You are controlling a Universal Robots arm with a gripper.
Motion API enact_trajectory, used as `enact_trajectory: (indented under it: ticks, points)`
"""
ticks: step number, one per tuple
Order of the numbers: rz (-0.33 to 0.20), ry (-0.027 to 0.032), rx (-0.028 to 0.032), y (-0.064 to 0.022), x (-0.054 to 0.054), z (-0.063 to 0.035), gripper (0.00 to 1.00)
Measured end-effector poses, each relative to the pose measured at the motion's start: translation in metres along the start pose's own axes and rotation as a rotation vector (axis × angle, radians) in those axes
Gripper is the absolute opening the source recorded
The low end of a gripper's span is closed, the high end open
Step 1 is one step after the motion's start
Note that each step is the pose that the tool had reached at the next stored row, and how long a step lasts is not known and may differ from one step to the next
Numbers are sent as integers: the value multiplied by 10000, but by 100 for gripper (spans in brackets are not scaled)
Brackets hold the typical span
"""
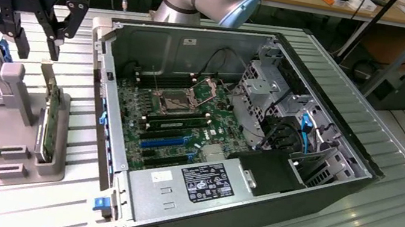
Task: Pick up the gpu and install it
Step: 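Pick up the gpu and move the gpu toward the slot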
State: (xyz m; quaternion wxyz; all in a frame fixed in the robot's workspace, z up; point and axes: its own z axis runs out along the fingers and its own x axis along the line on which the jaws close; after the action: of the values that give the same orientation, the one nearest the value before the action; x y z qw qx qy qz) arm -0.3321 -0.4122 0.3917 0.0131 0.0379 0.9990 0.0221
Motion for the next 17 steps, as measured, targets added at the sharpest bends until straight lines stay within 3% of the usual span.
enact_trajectory:
  ticks: [2,3,12,17]
  points:
    - [0,1,0,0,0,0,43]
    - [-1,0,0,0,0,1,50]
    - [-2,-33,-8,-5,2,102,50]
    - [-2,-33,-8,-5,2,105,50]
